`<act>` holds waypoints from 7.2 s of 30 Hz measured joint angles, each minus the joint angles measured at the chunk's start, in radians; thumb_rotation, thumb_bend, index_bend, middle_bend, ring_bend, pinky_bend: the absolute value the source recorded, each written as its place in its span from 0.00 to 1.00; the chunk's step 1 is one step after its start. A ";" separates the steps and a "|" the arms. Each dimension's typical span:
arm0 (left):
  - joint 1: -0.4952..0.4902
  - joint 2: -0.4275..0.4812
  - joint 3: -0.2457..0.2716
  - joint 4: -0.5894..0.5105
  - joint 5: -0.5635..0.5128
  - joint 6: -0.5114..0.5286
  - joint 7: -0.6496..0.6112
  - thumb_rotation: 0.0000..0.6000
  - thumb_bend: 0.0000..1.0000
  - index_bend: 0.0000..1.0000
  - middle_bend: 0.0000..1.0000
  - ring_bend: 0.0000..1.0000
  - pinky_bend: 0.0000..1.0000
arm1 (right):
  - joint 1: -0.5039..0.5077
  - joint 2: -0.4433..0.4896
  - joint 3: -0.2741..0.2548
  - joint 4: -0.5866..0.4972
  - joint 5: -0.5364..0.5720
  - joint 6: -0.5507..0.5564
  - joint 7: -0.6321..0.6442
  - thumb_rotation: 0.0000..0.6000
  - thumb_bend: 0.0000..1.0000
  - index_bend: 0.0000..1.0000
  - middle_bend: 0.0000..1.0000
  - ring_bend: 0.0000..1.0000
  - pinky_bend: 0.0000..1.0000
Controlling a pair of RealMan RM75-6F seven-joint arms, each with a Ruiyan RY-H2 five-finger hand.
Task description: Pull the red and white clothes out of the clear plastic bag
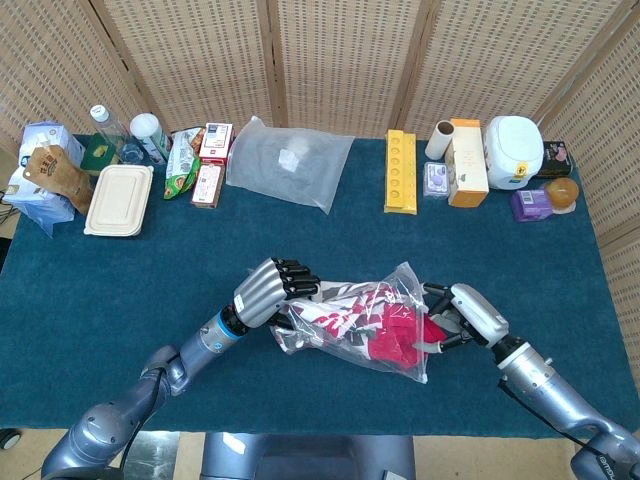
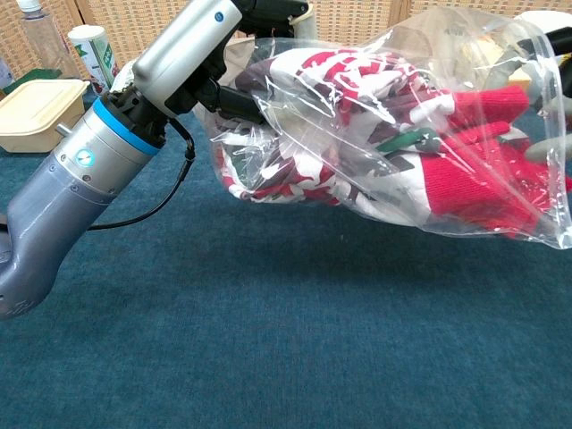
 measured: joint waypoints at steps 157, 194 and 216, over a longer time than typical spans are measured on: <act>-0.239 0.384 -0.068 -0.639 -0.324 -1.141 0.878 1.00 0.38 0.02 0.73 0.77 0.74 | -0.017 -0.145 0.028 -0.045 0.299 -0.107 -0.616 1.00 0.36 0.81 1.00 1.00 1.00; -0.234 0.339 -0.053 -0.587 -0.328 -1.164 0.837 1.00 0.55 0.54 0.73 0.78 0.77 | -0.018 -0.150 0.029 -0.035 0.283 -0.109 -0.592 1.00 0.36 0.81 1.00 1.00 1.00; -0.174 0.356 -0.025 -0.579 -0.281 -1.077 0.760 1.00 0.54 0.85 0.78 0.83 0.81 | -0.032 -0.141 0.028 -0.048 0.270 -0.076 -0.597 1.00 0.36 0.81 1.00 1.00 1.00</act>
